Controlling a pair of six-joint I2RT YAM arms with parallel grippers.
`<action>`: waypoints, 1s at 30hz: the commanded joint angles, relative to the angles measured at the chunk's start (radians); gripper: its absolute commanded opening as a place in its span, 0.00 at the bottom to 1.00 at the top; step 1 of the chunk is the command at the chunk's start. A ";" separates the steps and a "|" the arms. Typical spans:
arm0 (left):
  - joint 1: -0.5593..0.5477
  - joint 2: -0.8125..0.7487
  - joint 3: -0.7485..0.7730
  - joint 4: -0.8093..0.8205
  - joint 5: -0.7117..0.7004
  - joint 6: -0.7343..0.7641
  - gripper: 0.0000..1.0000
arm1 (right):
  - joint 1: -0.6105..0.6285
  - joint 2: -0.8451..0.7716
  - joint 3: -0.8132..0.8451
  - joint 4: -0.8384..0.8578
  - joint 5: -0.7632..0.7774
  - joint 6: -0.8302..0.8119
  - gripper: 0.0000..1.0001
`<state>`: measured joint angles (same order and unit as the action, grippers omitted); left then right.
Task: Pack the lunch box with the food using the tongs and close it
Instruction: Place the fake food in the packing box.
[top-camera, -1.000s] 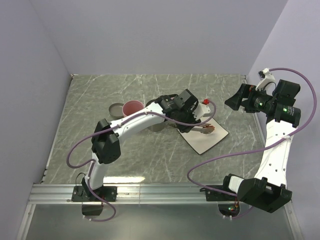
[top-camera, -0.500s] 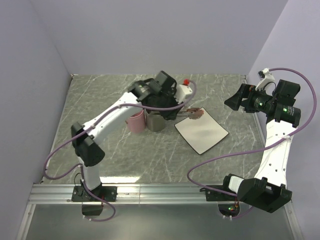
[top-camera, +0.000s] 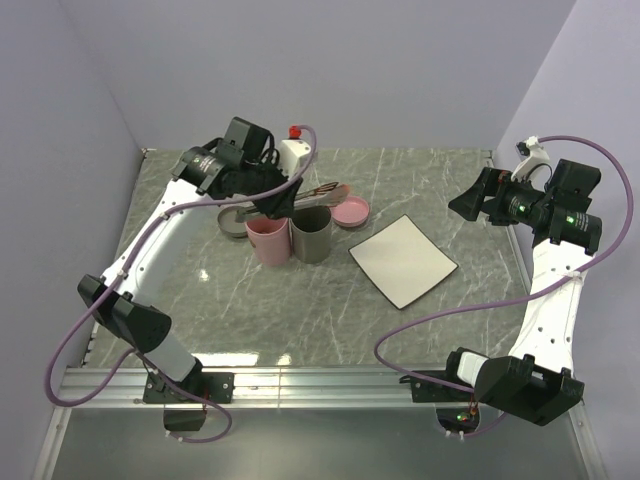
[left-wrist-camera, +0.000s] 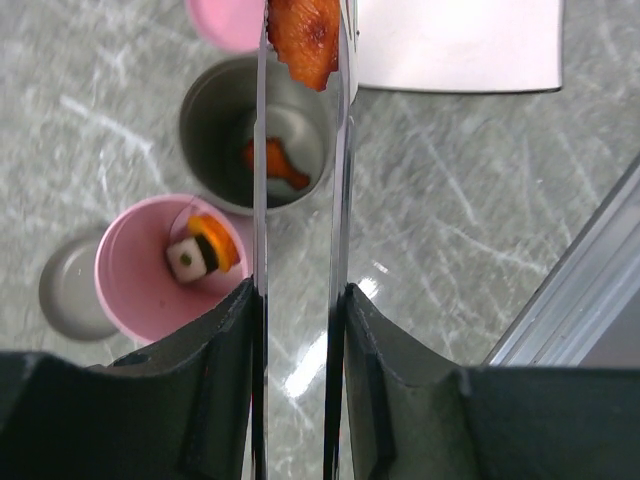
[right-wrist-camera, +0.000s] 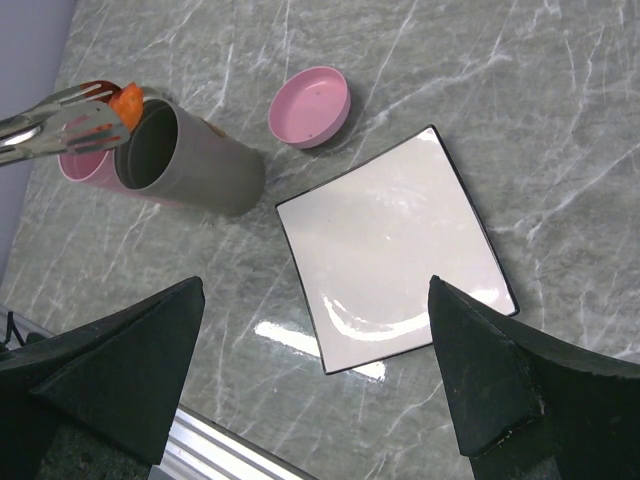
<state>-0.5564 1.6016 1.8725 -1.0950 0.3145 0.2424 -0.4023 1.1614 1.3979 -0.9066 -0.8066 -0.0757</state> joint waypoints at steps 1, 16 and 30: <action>0.039 -0.046 -0.025 -0.005 0.029 0.034 0.22 | -0.007 -0.026 0.007 0.005 -0.019 -0.009 1.00; 0.124 -0.057 -0.133 0.012 0.038 0.084 0.25 | -0.007 -0.023 0.015 0.000 -0.009 -0.009 1.00; 0.125 -0.071 -0.130 -0.009 0.047 0.093 0.48 | -0.007 -0.022 0.024 -0.006 -0.009 -0.009 1.00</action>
<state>-0.4351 1.5818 1.7298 -1.1122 0.3305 0.3210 -0.4023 1.1595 1.3979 -0.9089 -0.8062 -0.0757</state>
